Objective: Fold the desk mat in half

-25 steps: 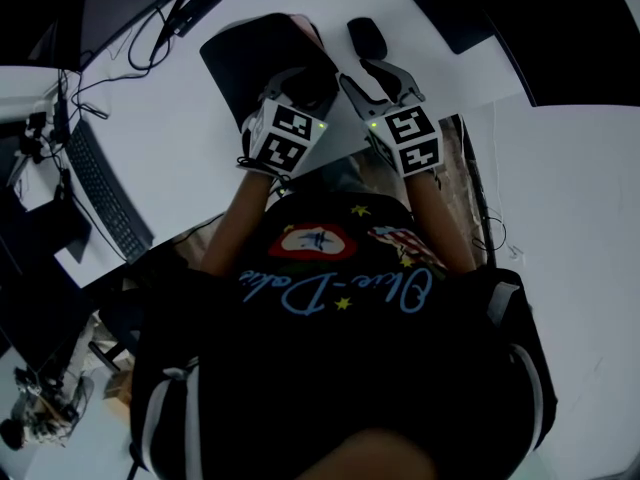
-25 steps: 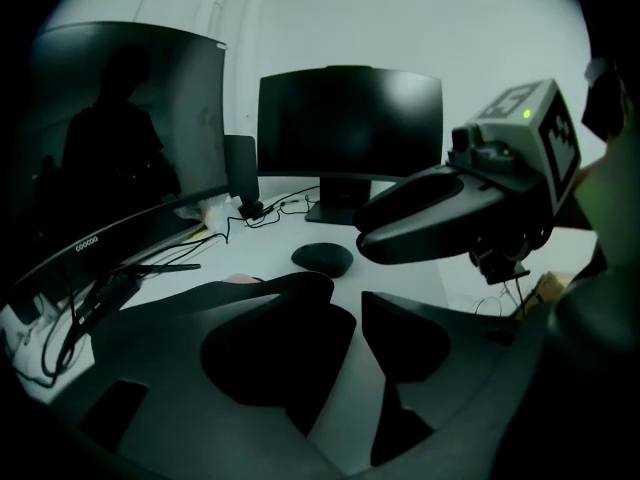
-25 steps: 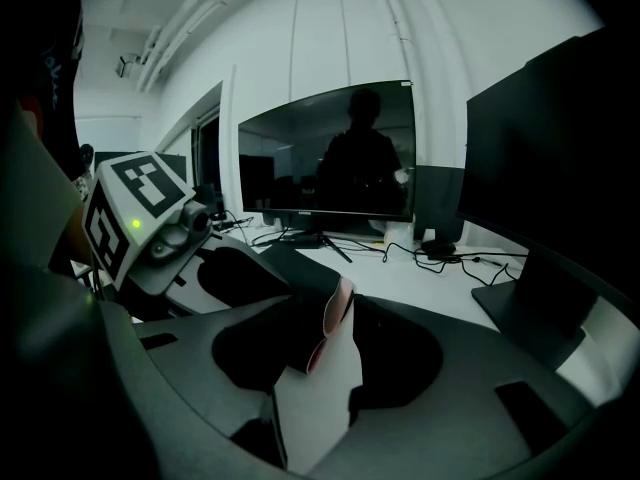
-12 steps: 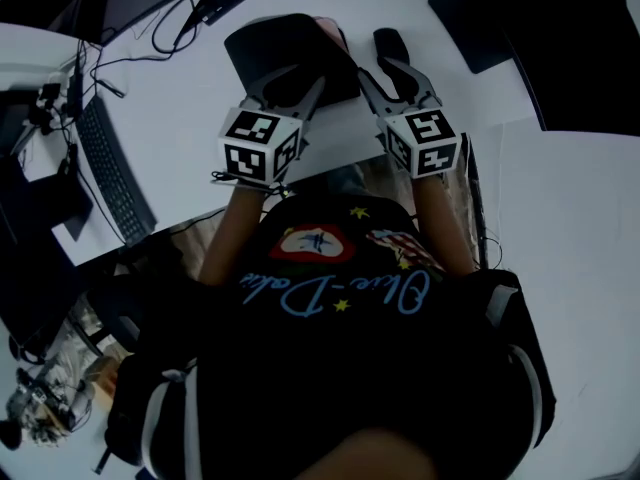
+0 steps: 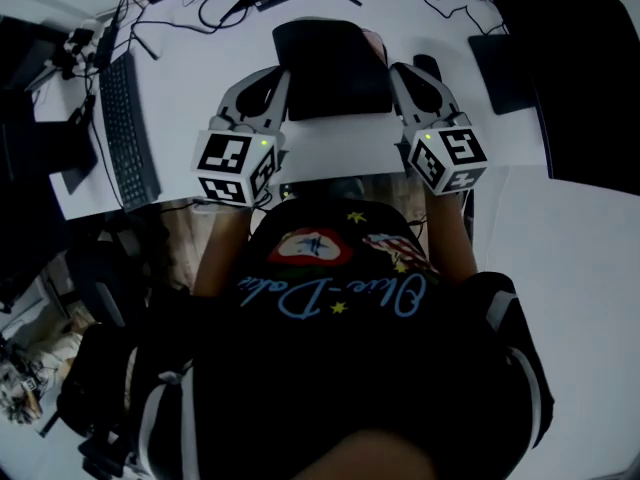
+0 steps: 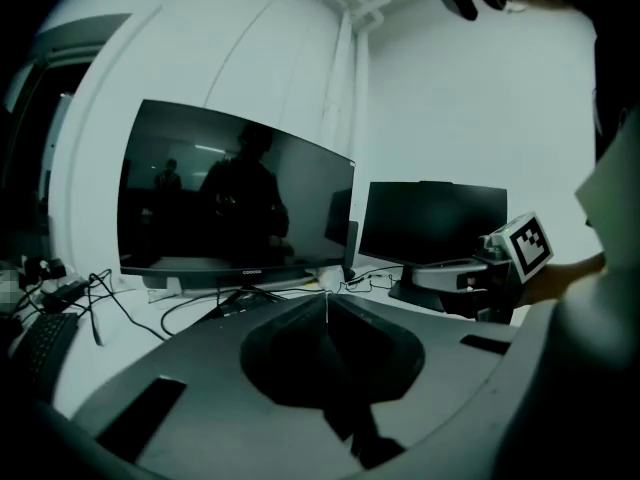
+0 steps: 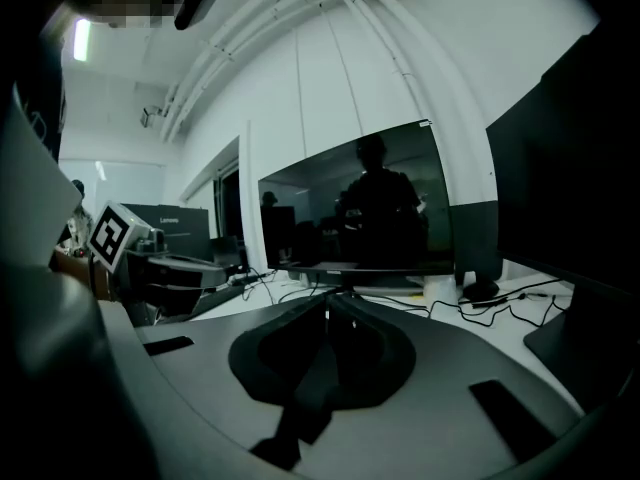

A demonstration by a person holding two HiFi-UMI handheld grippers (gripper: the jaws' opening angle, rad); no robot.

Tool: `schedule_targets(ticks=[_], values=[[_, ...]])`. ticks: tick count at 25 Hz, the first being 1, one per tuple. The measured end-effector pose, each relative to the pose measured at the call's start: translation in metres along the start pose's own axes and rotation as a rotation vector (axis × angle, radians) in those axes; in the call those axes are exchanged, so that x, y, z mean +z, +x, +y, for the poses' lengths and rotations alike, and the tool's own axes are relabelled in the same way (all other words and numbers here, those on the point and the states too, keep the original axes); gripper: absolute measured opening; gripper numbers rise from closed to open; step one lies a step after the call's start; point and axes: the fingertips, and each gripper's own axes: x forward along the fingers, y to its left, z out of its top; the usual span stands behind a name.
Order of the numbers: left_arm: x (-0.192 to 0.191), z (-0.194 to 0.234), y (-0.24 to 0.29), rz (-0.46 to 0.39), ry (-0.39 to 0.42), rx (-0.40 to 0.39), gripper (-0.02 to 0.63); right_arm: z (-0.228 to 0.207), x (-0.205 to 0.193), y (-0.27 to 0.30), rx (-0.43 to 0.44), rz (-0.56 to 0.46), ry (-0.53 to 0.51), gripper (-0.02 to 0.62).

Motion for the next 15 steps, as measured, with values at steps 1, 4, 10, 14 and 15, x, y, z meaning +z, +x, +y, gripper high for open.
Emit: schedule_targets(ticks=[1,4,10,14,15], values=[[0.003,0.005,-0.008,-0.018,0.006,0.023,0.005,0.005,0.005,0.002,0.017,-0.011,0.004,0.008],[0.006,0.017,-0.032,-0.057,0.024,0.083,0.005,0.022,0.018,0.006,0.073,-0.041,0.015,0.005],[-0.011,0.033,-0.065,-0.06,-0.019,0.157,0.005,0.058,0.026,0.018,0.157,-0.047,-0.017,0.0],[-0.02,0.033,-0.077,-0.058,-0.047,0.177,0.005,0.071,0.024,0.022,0.177,-0.04,-0.008,0.0],[-0.02,0.033,-0.079,-0.06,-0.046,0.18,0.005,0.074,0.024,0.023,0.182,-0.04,-0.01,0.0]])
